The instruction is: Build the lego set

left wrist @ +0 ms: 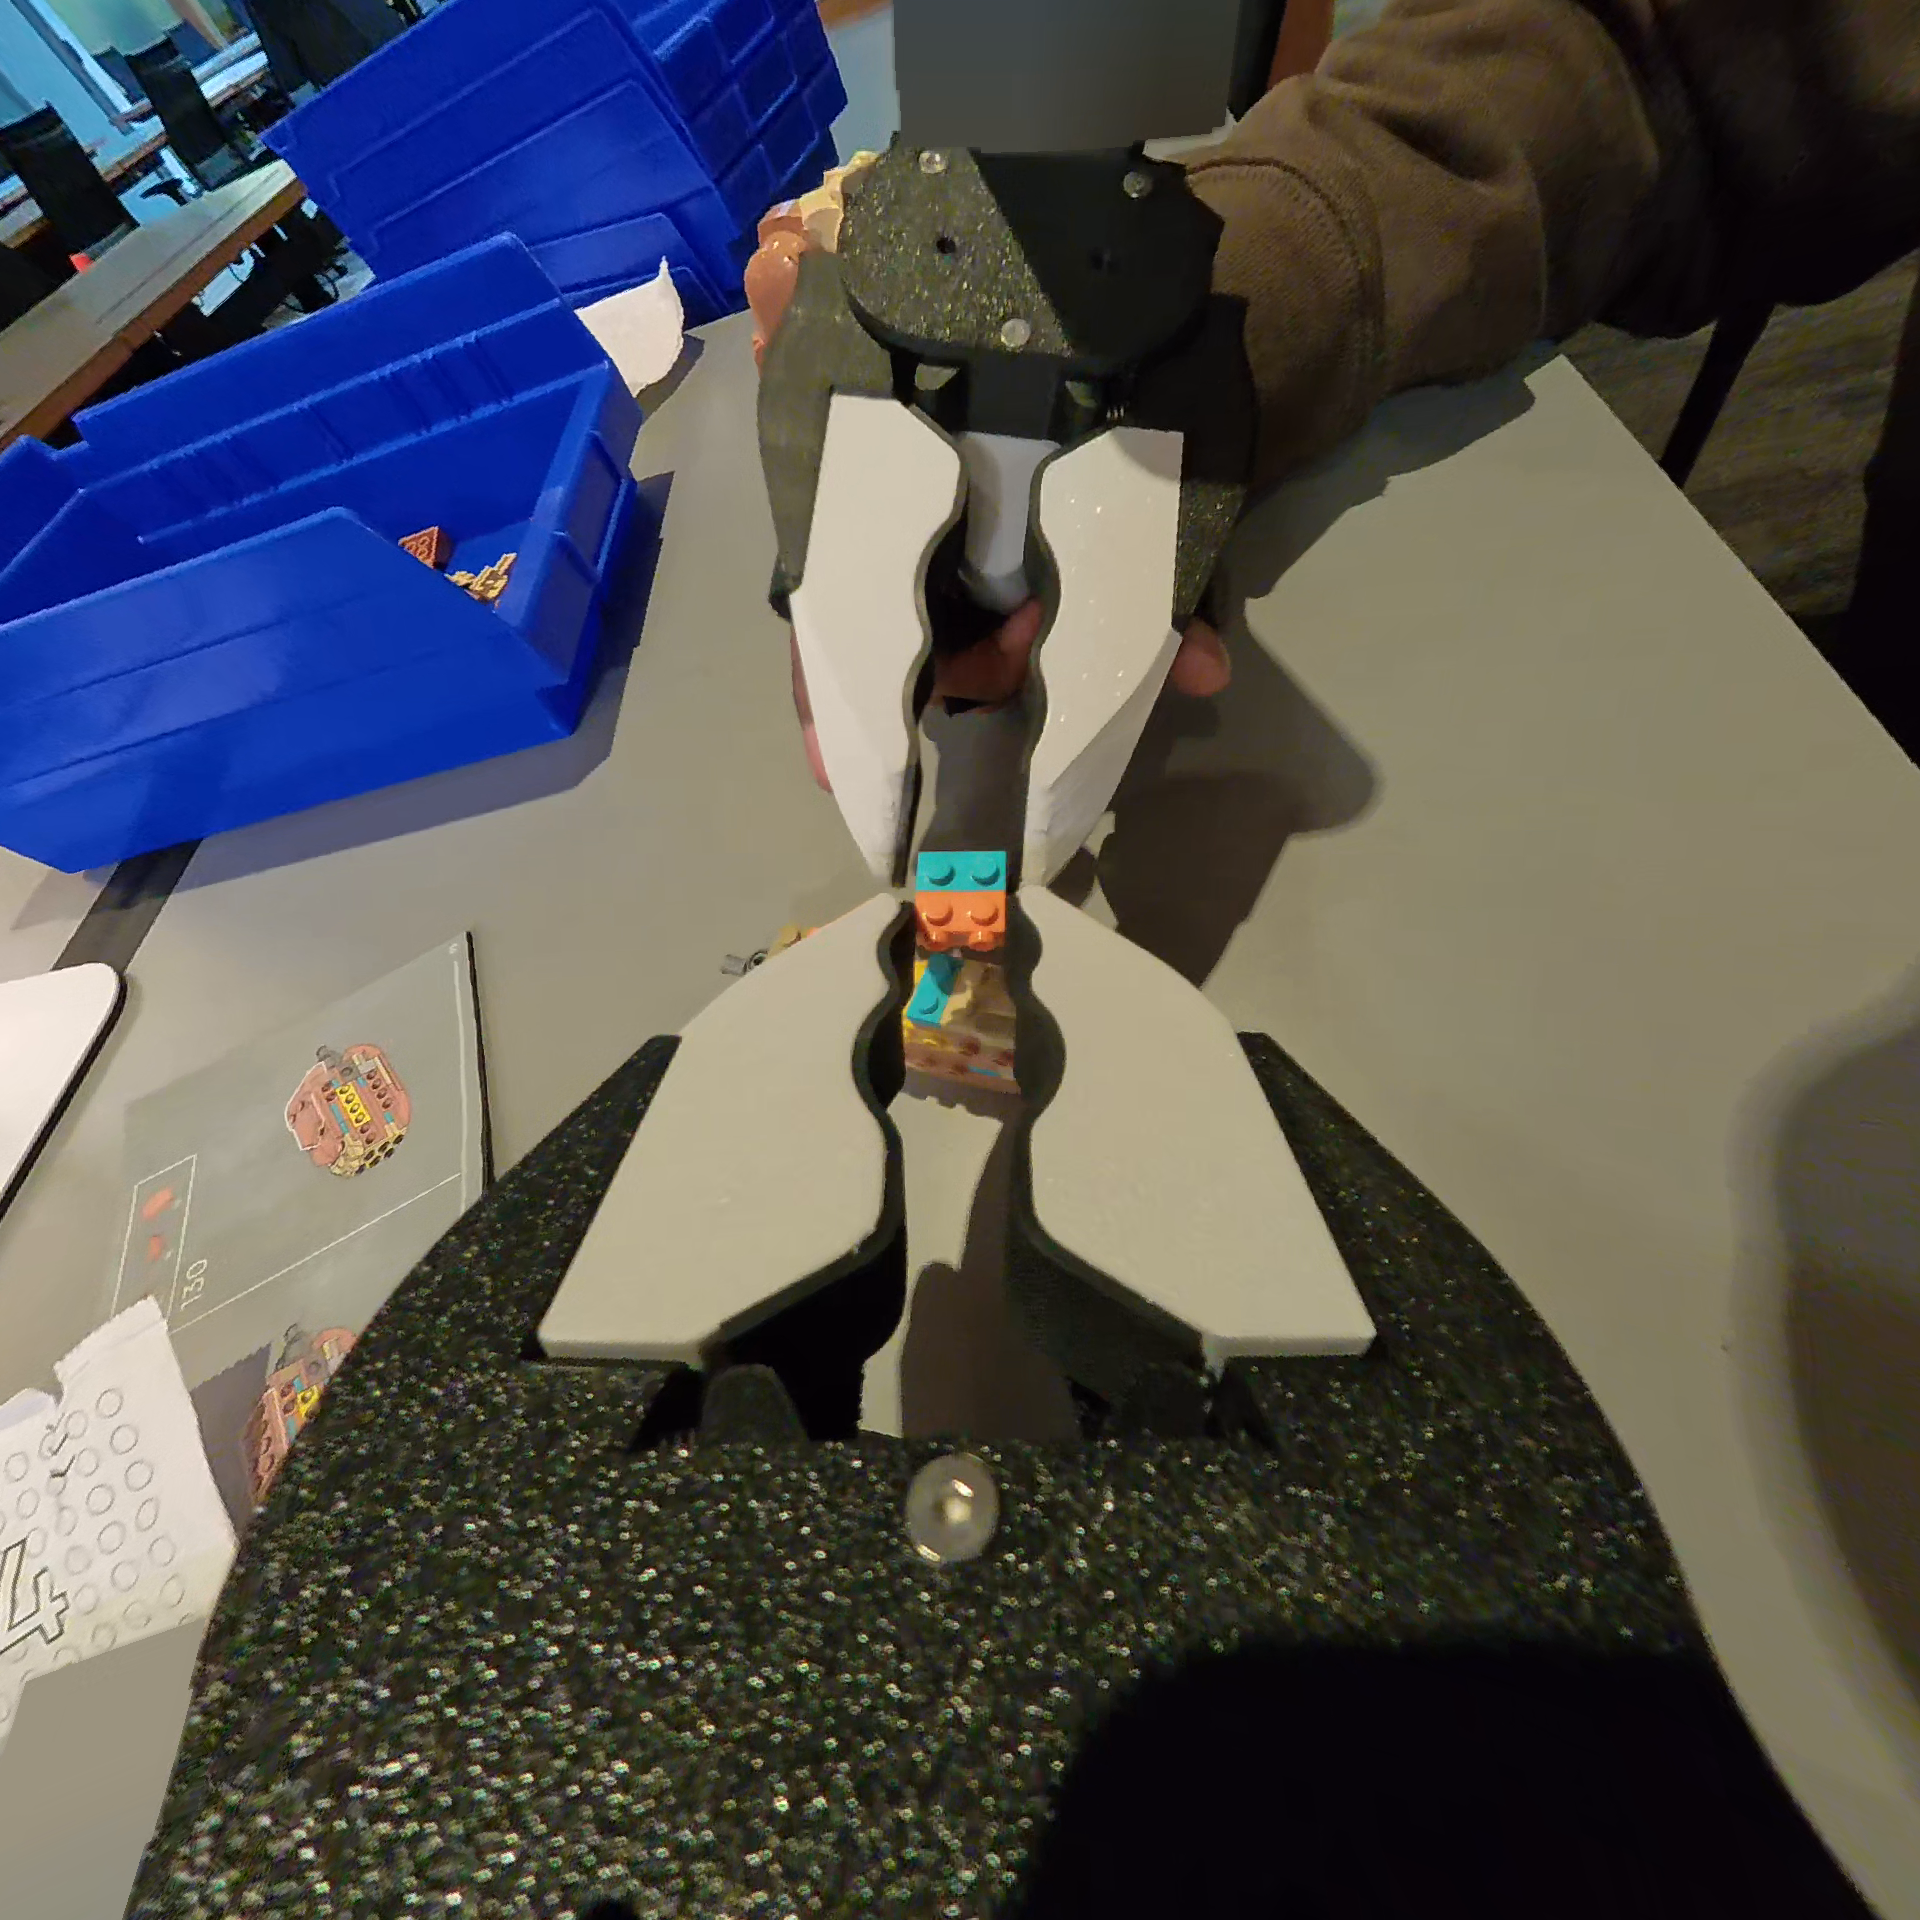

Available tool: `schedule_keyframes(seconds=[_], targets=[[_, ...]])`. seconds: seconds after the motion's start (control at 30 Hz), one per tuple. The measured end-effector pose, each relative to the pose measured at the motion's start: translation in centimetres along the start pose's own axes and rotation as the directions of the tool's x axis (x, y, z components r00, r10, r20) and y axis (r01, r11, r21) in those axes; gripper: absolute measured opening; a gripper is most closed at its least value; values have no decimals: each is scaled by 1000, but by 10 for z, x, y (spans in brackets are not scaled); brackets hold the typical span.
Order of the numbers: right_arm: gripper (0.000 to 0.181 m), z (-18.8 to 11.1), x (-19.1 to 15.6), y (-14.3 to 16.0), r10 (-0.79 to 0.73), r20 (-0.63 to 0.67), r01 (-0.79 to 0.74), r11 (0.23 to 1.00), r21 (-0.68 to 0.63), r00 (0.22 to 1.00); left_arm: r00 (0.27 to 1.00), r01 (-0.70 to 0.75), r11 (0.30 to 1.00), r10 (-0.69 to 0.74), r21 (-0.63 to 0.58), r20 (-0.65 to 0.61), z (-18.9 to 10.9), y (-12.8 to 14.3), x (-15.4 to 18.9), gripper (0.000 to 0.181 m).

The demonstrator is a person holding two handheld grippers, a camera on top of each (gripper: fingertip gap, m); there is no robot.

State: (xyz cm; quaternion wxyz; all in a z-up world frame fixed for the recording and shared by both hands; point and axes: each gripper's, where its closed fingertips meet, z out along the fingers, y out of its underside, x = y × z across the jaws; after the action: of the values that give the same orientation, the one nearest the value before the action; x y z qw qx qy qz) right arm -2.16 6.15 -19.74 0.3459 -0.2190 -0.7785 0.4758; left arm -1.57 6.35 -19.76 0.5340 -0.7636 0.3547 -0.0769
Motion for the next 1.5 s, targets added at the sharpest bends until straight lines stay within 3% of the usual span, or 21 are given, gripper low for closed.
schedule_keyframes(seconds=[0.43, 0.73, 0.97, 1.5], targets=[[16, 1, 4, 2, 15, -32, -16, 1000, -13, 999, 1000, 17, 1000, -17, -4, 21, 0, 2, -3, 18], [16, 5, 17, 20, 56, -120, -71, 989, -126, 991, 991, 100, 991, -91, -90, 97, -5, 22, -21, 19], [16, 7, 16, 26, 89, -106, -106, 979, -176, 990, 982, 176, 976, -166, -125, 84, 0, 32, -21, 18], [16, 8, 13, 29, 211, -78, -222, 954, -199, 974, 939, 344, 935, -345, -84, 3, 3, 31, -16, 16]])
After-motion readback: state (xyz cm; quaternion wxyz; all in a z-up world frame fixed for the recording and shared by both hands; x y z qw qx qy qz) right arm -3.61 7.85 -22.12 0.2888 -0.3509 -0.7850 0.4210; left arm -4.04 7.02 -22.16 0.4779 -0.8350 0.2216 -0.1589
